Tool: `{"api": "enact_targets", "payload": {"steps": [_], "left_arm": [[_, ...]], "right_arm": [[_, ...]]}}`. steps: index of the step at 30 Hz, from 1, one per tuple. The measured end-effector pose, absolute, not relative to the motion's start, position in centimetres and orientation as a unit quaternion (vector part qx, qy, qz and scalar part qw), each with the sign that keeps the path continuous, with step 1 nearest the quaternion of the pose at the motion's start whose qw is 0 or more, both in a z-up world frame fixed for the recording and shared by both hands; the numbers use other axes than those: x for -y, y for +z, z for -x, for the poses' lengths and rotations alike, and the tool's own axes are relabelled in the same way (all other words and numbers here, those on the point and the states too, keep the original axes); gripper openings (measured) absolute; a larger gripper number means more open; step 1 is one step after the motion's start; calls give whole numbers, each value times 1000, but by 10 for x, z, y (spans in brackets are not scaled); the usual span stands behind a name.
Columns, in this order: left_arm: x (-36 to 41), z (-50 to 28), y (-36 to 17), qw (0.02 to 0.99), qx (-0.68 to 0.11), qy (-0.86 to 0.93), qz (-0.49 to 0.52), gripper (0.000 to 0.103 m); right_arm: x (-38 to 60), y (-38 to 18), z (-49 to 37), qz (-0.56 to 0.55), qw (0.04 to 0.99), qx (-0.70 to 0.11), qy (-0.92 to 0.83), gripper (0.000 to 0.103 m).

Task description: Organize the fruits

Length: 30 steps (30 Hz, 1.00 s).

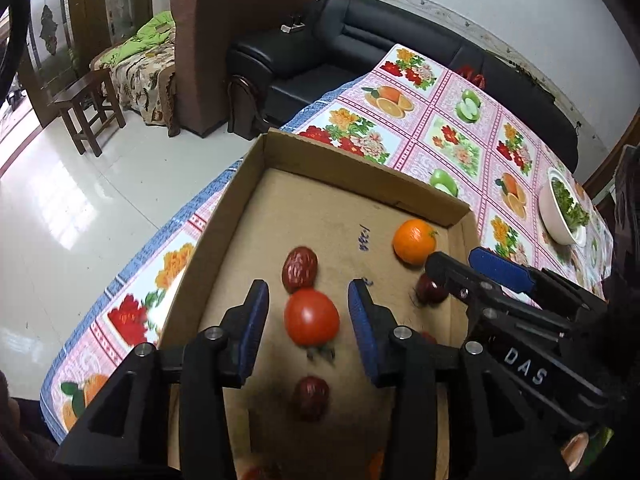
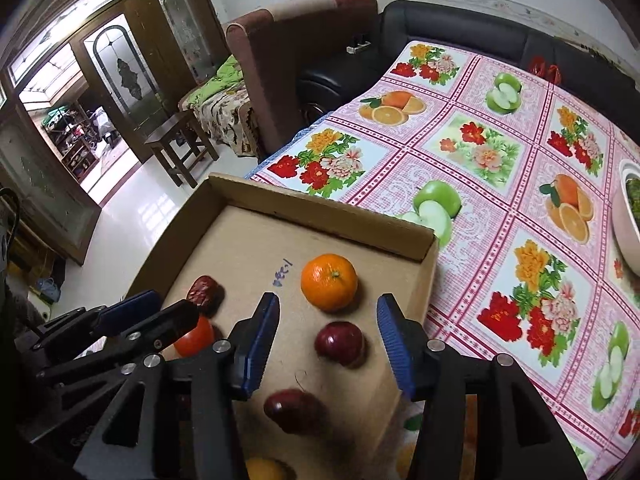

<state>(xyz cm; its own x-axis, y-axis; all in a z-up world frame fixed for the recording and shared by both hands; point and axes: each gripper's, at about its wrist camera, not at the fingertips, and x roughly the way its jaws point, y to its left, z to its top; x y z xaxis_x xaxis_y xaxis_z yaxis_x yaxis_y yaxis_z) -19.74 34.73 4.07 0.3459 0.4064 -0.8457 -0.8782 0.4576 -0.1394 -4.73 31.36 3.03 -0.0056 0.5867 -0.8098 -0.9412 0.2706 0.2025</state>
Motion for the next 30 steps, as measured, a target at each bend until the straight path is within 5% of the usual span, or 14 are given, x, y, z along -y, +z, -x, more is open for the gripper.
{"api": "enact_targets", "payload": {"steps": [10,14,30], "left_arm": [[-308,208,51,772,-379,420,290,39],[-288,214,61,781,-371,422,272,43],[-215,237,71,796,-369,411,247,51]], "right_arm": [[-281,41,47,197,669,-412,586,52],[-263,46,47,200,667,-394,601,64],[-193,49,87,306,574,-279,706,71]]}}
